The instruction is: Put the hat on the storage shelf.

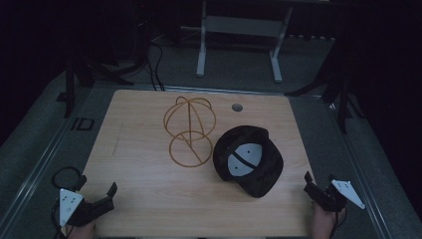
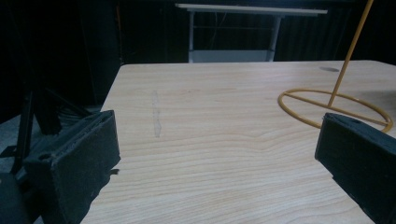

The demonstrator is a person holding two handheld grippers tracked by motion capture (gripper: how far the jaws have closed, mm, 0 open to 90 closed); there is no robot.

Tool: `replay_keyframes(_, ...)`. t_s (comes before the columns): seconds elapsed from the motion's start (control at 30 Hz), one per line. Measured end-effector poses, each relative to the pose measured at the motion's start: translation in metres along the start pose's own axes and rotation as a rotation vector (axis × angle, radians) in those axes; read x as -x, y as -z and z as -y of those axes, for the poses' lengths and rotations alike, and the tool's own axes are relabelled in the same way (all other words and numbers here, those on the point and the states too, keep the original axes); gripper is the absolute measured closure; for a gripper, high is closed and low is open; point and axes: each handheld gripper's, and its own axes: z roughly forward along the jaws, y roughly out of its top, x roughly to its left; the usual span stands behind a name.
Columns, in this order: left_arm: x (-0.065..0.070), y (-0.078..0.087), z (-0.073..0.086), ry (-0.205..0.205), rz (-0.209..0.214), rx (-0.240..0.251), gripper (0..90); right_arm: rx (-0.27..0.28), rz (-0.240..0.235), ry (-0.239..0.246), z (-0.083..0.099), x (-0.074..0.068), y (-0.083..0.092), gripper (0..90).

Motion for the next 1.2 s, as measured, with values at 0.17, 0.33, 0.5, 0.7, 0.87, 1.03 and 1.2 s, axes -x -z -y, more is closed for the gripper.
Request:
replay_keyframes(0.17, 0.002, -0.001, 0.000, -0.017, -0.002, -0.009, 0.4, -0.010, -0.012, 0.015, 0.000, -0.001, -0.001, 12.9)
replay_keyframes(0.33, 0.003, -0.001, -0.001, -0.021, 0.007, -0.015, 0.3, -0.027, -0.029, 0.014, -0.001, -0.002, -0.002, 13.0)
replay_keyframes(0.5, 0.003, -0.002, 0.000, -0.014, 0.013, -0.017, 0.4, -0.033, -0.070, 0.005, -0.007, 0.001, -0.002, 13.0)
replay_keyframes(0.7, 0.003, -0.001, -0.001, -0.009, 0.024, -0.009, 0.4, -0.033, -0.118, 0.109, -0.030, -0.007, -0.001, 13.5)
replay_keyframes(0.87, 0.005, 0.001, -0.003, -0.005, 0.025, -0.010, 0.4, -0.028, -0.234, 0.158, -0.056, -0.023, -0.006, 13.3)
replay_keyframes(1.03, 0.007, 0.001, -0.004, -0.007, 0.028, -0.011, 0.4, -0.056, -0.316, 0.157, -0.073, -0.038, -0.013, 13.3)
replay_keyframes(1.2, 0.009, 0.003, -0.005, -0.002, 0.050, -0.007, 0.4, -0.090, -0.409, 0.205, -0.095, -0.068, -0.031, 12.3)
